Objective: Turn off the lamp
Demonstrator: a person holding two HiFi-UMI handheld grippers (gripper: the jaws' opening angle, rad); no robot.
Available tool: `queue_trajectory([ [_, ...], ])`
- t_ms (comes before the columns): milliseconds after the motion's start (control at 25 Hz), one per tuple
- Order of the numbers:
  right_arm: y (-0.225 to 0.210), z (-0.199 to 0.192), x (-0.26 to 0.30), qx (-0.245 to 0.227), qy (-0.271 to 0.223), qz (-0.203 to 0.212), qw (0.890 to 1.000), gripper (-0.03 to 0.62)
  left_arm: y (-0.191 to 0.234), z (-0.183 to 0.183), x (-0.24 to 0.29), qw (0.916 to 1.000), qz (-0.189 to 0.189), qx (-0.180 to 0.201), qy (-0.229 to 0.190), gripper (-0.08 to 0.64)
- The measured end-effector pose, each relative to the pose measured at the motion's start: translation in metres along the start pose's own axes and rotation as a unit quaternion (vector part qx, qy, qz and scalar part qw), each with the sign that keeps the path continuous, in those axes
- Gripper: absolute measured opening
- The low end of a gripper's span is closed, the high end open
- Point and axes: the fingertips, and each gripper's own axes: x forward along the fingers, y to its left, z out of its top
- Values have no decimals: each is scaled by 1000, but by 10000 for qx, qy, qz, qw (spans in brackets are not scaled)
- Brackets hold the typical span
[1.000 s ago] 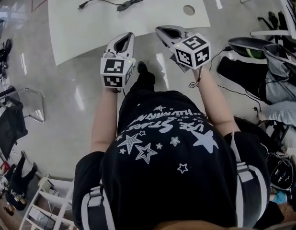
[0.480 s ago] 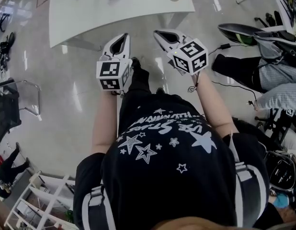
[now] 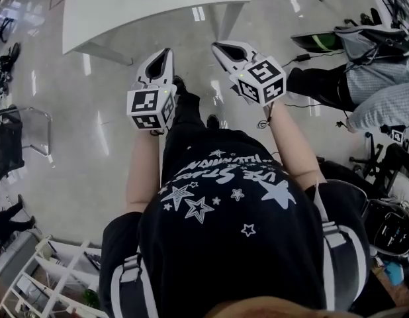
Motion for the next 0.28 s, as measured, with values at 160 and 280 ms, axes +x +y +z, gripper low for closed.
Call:
queue_trajectory([
  [160,1,-12,-20,26,11,-47,10000,5,-18,-5,-8,10000,9,-9,-5,9],
  [280,0,-20,-34,46,27,-75,10000,5,-33,-7,-12,10000,-34,21,-19,9],
])
